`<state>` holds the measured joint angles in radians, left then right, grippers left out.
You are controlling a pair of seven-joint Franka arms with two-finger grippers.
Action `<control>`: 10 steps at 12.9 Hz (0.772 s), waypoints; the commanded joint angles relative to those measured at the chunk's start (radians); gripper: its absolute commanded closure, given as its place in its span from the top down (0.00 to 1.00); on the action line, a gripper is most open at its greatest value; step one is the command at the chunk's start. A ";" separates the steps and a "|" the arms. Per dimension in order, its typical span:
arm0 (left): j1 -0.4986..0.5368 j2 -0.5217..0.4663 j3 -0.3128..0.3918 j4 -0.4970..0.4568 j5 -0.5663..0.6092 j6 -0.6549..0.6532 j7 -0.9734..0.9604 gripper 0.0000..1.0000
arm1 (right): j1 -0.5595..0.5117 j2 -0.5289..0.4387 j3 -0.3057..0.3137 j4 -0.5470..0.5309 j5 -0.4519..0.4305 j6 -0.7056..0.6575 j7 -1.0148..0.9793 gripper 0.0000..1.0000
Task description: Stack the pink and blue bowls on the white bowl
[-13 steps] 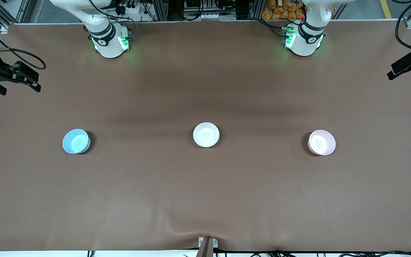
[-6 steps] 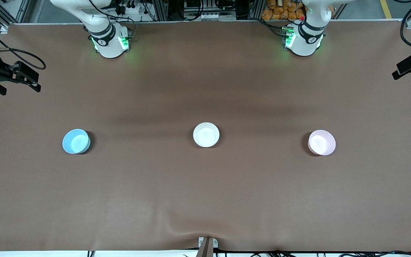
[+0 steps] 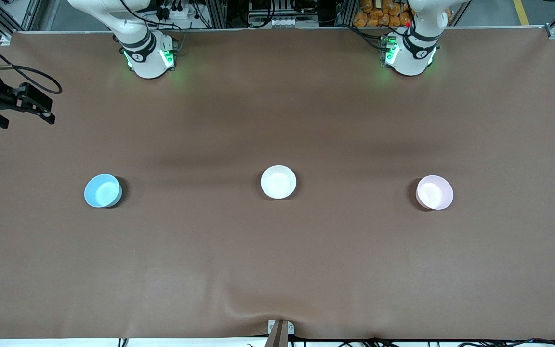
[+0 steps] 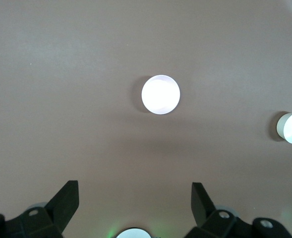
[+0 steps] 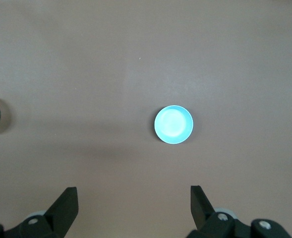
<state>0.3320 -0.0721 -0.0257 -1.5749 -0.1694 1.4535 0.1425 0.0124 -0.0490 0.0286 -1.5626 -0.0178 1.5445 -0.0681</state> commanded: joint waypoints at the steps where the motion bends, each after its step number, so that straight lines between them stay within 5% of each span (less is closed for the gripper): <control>1: -0.001 0.021 -0.017 0.009 -0.004 0.015 0.006 1.00 | -0.014 0.008 0.011 0.018 -0.005 -0.014 -0.001 1.00; 6: -0.007 0.081 -0.032 -0.001 0.004 0.068 0.003 1.00 | -0.014 0.008 0.011 0.018 -0.005 -0.010 -0.001 1.00; 10: -0.007 0.188 -0.130 -0.028 0.103 0.217 -0.102 1.00 | -0.014 0.008 0.011 0.018 -0.004 -0.012 -0.001 1.00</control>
<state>0.3267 0.0682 -0.1101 -1.5917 -0.1173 1.6053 0.0946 0.0123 -0.0487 0.0287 -1.5625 -0.0178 1.5445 -0.0681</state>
